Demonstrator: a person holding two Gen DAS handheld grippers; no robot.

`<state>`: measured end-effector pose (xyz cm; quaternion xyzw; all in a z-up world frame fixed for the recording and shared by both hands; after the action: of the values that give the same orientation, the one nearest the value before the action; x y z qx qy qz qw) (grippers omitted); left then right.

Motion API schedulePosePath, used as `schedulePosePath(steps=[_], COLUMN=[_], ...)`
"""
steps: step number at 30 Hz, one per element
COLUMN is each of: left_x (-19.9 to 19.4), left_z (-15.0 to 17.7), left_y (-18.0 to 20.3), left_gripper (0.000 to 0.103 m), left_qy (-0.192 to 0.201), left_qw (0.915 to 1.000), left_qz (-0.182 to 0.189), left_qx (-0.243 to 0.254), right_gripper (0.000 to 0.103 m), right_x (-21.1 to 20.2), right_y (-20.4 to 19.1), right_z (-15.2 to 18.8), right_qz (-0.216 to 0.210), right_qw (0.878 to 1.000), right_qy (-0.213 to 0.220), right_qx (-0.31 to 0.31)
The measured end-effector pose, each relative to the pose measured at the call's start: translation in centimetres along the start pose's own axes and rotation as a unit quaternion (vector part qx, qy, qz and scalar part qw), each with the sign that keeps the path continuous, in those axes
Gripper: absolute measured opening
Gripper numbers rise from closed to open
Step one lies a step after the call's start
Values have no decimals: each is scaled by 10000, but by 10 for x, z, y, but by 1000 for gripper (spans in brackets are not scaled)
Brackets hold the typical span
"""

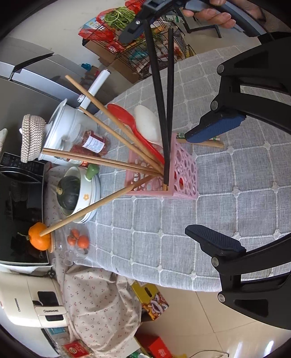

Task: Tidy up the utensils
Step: 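Withdraw both open tools from the basket, then move the right tool over the wrapped chopstick pair while the left tool approaches the wooden chopstick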

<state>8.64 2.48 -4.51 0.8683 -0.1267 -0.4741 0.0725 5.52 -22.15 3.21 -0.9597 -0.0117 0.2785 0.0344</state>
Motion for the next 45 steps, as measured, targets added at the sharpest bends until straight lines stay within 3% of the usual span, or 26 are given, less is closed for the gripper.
schedulePosePath(steps=[3,11,15,20,25,36,37,38,39,40,41,45], left_x=[7,17,19,24,24,20,20,20,21,22,24,30], left_z=[5,16,17,18,21,40,43,46,50,54,58,73], left_y=[1,0,-3,-6,-7,11,14,18,22,27,31,56], left_gripper=[78,78,78,78,78,78,78,78,78,78,78,78], left_qy=[-36,14,15,-57,-76,-93,-94,-104,-121,-145,-175,-294], left_qw=[10000,10000,10000,10000,9999,9988,9984,9979,9973,9967,9961,9925], left_qz=[-27,64,54,14,-13,36,32,30,22,1,-17,-54], left_qx=[44,74,25,35,150,490,562,640,726,802,868,1186], right_gripper=[73,73,73,73,73,72,70,60,42,29,0,0], right_x=[29,109,139,157,175,191,191,191,189,189,189,180], right_y=[15,8,-4,-19,-21,-16,-14,-12,-8,-4,3,36], right_z=[21,65,85,87,96,85,84,82,81,79,81,86], right_qz=[131,-362,-405,-399,-99,90,115,111,44,-40,11,-85], right_qw=[9988,9871,9774,9732,9645,9626,9618,9613,9604,9587,9537,9452], right_qy=[-463,-1542,-2035,-2198,-2571,-2685,-2718,-2744,-2782,-2843,-3006,-3228], right_qx=[67,-241,-409,-547,-596,-340,-304,-238,-142,-42,10,483])
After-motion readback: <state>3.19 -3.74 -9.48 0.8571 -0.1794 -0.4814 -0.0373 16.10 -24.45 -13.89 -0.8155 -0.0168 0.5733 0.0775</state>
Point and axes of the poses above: each gripper's, at about its wrist camera, not at the fingertips, and x roughly the way its jaws point, y to its right, z to its underside, the point moved 3 cm from there along x, roughly the way its jaws point, and after that the axes turned 6 degrees about -x, right-handed, at the moved point
